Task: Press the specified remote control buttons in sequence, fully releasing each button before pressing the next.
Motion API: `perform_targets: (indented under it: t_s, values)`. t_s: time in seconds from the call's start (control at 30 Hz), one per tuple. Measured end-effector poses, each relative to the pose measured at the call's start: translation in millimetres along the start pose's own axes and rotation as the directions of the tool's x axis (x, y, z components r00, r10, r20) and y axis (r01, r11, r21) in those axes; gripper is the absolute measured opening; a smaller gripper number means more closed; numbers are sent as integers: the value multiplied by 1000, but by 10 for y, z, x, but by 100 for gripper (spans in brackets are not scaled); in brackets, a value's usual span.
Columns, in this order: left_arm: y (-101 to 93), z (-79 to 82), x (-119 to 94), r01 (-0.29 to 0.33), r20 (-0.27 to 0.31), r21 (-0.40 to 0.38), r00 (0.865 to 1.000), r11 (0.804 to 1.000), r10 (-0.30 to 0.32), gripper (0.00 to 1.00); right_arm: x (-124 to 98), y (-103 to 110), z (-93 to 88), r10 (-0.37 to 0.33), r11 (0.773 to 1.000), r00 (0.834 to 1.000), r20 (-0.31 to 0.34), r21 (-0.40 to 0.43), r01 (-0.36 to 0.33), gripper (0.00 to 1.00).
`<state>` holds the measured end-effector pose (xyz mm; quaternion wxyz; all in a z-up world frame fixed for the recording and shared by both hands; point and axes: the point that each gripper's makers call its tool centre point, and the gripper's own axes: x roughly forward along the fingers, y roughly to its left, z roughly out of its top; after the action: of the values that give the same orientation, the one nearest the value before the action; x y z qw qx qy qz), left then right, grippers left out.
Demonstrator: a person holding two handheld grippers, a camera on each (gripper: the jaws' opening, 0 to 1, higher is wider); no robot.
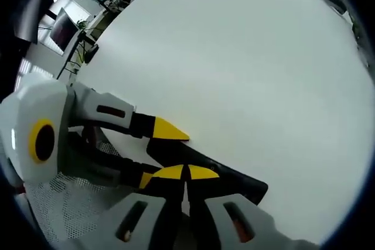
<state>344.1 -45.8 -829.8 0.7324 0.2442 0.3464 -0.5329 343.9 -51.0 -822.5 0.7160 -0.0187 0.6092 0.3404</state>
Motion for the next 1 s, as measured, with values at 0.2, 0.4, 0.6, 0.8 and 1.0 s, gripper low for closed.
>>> perform_targets:
  t_s: [0.2, 0.4, 0.6, 0.8, 1.0]
  values:
    - [-1, 2, -1, -2, -4, 1, 1000, 1000, 2, 27, 0, 7, -1, 4, 1000, 1000, 0, 14, -4, 0]
    - [-2, 1, -2, -2, -6, 1, 1000, 1000, 2, 27, 0, 10, -3, 0, 1000, 1000, -1, 7, 0, 0]
    - [-2, 0, -1, -2, -9, 1, 1000, 1000, 2, 27, -2, 9, -3, 2, 1000, 1000, -3, 14, -2, 0]
    - [-1, -1, 0, -2, -8, 1, 1000, 1000, 2, 27, -15, -9, 7, -12, 1000, 1000, -1, 1, 12, 0]
    - [-4, 3, -3, -2, -11, 2, 1000, 1000, 2, 27, -21, -23, 0, -9, 1000, 1000, 2, 17, 9, 0]
